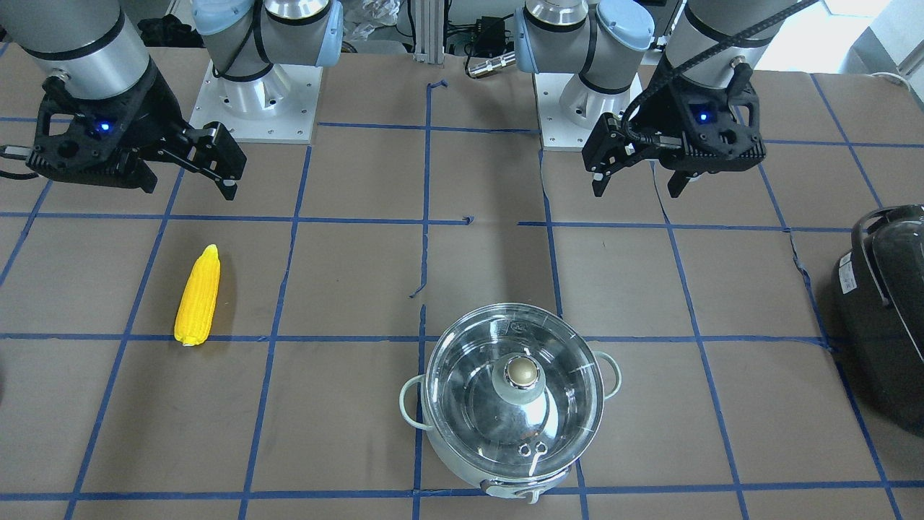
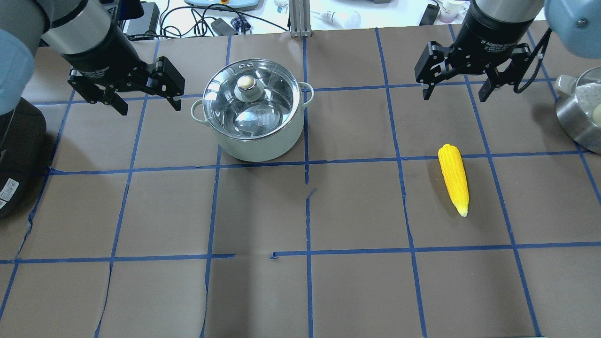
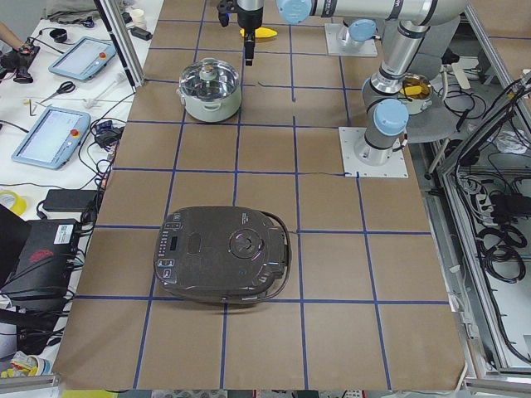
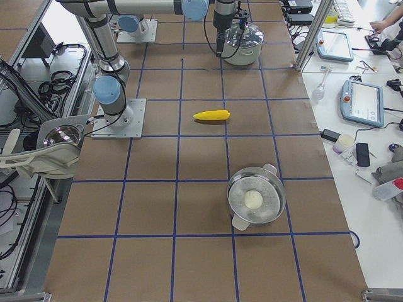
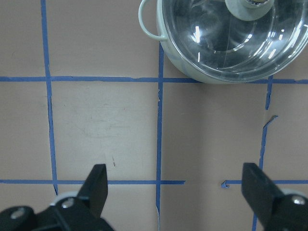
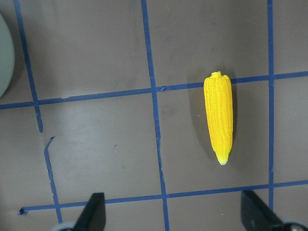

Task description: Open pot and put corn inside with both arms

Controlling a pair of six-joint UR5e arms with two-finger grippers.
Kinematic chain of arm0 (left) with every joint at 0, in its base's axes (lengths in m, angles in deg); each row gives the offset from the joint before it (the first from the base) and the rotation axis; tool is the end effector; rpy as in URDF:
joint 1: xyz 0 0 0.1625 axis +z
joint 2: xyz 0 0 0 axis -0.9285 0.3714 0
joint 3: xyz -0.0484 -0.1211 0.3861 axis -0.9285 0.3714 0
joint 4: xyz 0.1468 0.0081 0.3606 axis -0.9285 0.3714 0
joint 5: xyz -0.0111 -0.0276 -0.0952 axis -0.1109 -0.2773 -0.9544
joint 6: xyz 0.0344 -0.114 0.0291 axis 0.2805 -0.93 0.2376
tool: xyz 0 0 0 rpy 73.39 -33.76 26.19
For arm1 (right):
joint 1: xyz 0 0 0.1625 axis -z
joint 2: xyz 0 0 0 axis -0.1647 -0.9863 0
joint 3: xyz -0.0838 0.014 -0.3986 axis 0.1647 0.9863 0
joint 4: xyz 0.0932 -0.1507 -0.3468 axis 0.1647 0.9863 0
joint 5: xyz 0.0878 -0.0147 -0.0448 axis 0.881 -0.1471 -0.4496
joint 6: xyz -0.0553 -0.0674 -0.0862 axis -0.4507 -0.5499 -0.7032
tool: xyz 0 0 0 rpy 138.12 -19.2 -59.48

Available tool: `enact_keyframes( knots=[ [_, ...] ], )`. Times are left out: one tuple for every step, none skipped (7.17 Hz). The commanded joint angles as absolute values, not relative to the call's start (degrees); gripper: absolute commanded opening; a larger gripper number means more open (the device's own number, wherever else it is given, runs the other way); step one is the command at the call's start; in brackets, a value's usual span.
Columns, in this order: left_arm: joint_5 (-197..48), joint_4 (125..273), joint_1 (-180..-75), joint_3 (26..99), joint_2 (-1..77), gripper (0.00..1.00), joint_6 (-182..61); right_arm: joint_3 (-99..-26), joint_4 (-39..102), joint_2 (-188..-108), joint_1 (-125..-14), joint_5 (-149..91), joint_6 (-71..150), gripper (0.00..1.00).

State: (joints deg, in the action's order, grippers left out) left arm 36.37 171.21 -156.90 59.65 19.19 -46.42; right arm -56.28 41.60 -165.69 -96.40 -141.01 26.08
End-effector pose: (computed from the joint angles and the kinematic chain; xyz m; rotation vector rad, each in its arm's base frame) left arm -0.1245 -0.4776 0.4610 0.0564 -3.1245 0.0702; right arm 0.1095 -0.4833 0.4484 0.1623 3.1207 0.0620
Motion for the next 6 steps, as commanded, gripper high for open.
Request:
enact_keyframes(
  knots=[
    [37.02,170.63,-157.23,55.62,25.13,1.00,-46.42,-59.77,46.04,-164.46,-93.09,-141.13,23.69,1.00],
    [37.11,168.89,-157.84,54.47,28.91,1.00,-46.42,-62.14,48.07,-164.36,-90.89,-141.22,20.54,1.00],
    [37.55,167.04,-158.37,52.72,33.82,1.00,-46.86,-64.95,51.58,-164.10,-88.26,-140.70,19.29,1.00],
    [39.90,164.85,-161.77,50.35,38.22,1.00,-50.08,-68.89,57.18,-163.40,-86.75,-140.52,17.88,1.00],
    [40.27,162.74,-164.50,48.15,41.74,1.00,-55.07,-72.41,63.76,-162.01,-86.65,-140.69,14.47,1.00],
    [39.49,158.63,-165.92,47.08,44.65,1.00,-58.26,-75.58,66.87,-160.95,-86.65,-140.52,13.92,1.00]
  ],
)
